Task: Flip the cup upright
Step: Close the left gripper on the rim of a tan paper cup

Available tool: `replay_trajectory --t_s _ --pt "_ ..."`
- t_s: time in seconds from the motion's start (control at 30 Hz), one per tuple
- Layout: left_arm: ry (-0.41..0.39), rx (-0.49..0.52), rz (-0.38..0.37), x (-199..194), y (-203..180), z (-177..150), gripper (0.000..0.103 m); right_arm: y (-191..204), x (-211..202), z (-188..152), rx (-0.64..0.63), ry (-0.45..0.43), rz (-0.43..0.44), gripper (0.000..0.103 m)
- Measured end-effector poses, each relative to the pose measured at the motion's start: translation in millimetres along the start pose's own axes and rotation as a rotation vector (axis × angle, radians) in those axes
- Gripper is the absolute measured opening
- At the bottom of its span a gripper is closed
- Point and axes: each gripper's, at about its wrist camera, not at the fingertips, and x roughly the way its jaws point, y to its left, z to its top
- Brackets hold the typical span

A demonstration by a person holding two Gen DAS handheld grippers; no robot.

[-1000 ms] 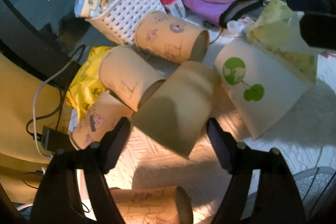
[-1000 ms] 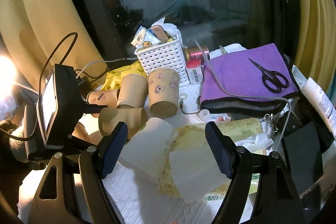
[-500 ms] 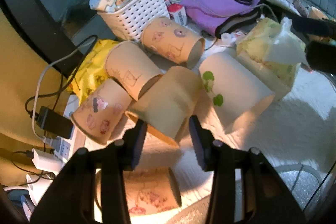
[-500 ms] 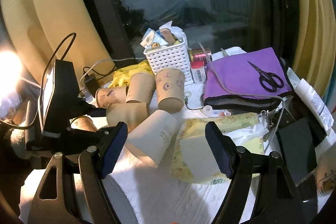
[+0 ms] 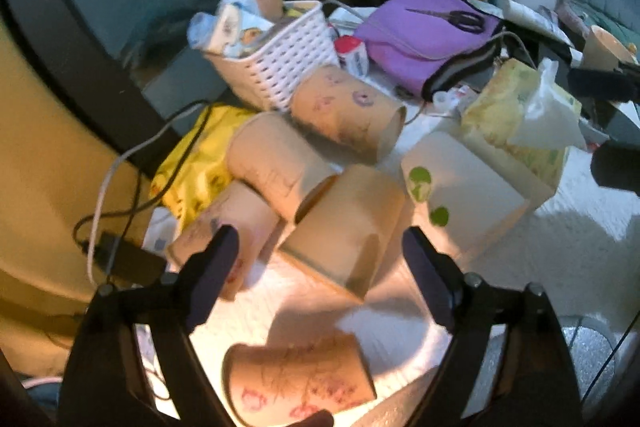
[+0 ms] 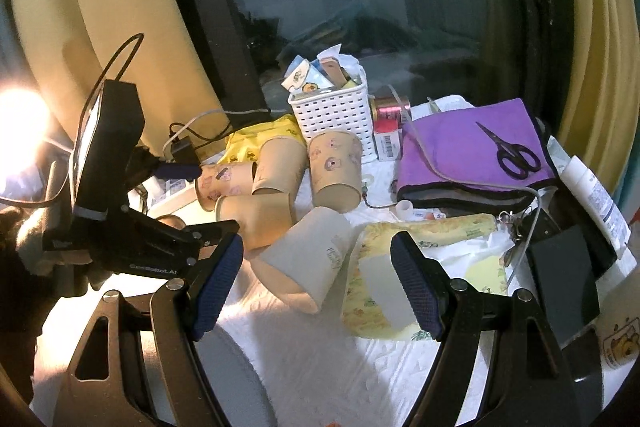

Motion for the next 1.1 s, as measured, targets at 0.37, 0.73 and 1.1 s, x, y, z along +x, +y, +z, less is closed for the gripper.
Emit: replay_trajectory --t_s 0.37,0.73,1.1 --pt "0.088 0.079 -0.032 43.6 -14.4 -3.3 0.075 -14.2 15.6 -3.4 0.011 0.023 -0.006 0.079" --pt "0.038 0.032 -0.069 11.8 -5.1 -9.0 0.071 -10.3 16.1 -6.0 -0.006 0.037 -0.001 0.079" --pt "-0.074 -0.039 -0.126 -82.2 -9.2 -54.8 0.071 27.4 -31.1 -8.6 -0.079 -0.013 -0.002 0.079"
